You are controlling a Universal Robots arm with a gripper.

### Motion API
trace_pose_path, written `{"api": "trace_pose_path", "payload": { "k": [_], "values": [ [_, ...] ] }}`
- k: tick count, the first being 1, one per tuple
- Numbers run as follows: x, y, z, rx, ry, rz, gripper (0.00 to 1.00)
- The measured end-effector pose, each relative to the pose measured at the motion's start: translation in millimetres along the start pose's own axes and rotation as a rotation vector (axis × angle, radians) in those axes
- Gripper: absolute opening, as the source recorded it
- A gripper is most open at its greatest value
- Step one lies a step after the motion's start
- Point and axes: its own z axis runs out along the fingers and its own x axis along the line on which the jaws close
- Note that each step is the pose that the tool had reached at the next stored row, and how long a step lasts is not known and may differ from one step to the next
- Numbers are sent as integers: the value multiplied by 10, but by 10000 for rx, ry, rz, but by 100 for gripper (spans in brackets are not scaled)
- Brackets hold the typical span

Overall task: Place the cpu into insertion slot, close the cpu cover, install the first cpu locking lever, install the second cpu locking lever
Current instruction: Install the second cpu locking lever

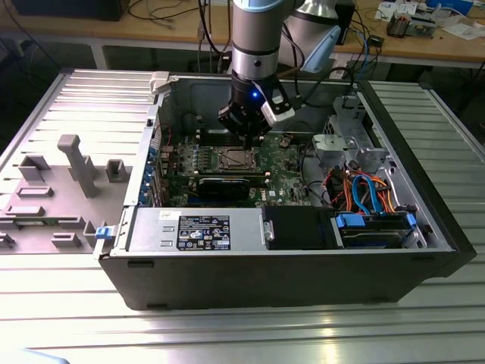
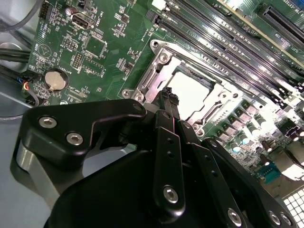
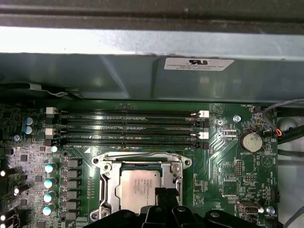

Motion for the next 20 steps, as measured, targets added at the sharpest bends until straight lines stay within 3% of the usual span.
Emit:
{"api": "trace_pose_path", "payload": {
  "k": [9,20],
  "values": [
    [0,-2,-3,3,2,0,11],
    [7,-101,-22,-5,1,1,11]
  ]
}}
